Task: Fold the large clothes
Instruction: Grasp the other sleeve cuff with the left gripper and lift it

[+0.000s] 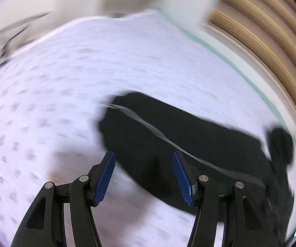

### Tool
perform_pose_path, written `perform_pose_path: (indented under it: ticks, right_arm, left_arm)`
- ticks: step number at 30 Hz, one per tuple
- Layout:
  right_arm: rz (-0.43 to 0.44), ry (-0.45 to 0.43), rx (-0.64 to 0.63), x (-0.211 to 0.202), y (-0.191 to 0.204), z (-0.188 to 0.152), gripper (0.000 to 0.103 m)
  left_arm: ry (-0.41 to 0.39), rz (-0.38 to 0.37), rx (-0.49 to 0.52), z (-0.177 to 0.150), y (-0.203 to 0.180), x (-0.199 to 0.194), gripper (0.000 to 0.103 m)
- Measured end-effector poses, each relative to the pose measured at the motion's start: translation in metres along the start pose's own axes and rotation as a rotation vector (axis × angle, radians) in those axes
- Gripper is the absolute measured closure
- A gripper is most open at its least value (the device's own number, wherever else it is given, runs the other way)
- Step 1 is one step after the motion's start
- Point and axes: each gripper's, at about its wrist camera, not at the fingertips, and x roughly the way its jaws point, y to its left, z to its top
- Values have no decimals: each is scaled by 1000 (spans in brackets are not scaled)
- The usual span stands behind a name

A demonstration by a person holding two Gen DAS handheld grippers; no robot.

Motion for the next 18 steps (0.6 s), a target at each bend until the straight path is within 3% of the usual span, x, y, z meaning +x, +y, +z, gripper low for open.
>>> perform_pose_path:
  ticks: [3, 5, 9, 13, 16, 18]
  right_arm:
    - [4, -3, -1, 0, -1, 0, 24]
    - [7, -4, -1, 1, -2, 0, 23]
    - [7, -5, -1, 1, -2, 0, 22]
    - [8, -8, -1, 2, -1, 0, 21]
    - [11, -8, 1, 2, -2, 0, 21]
    - [11, -9, 1, 3, -2, 0, 21]
  left_arm:
    - [46, -171, -170, 11, 46, 29, 44]
    - [52, -233, -242, 12, 66, 46, 44]
    - [34, -279, -263, 0, 60, 68, 43]
    - [16, -256, -229, 4, 46, 78, 43]
    - [-20, -232, -213, 8, 42, 75, 67]
    - [-68, -241, -215, 9, 41, 63, 75]
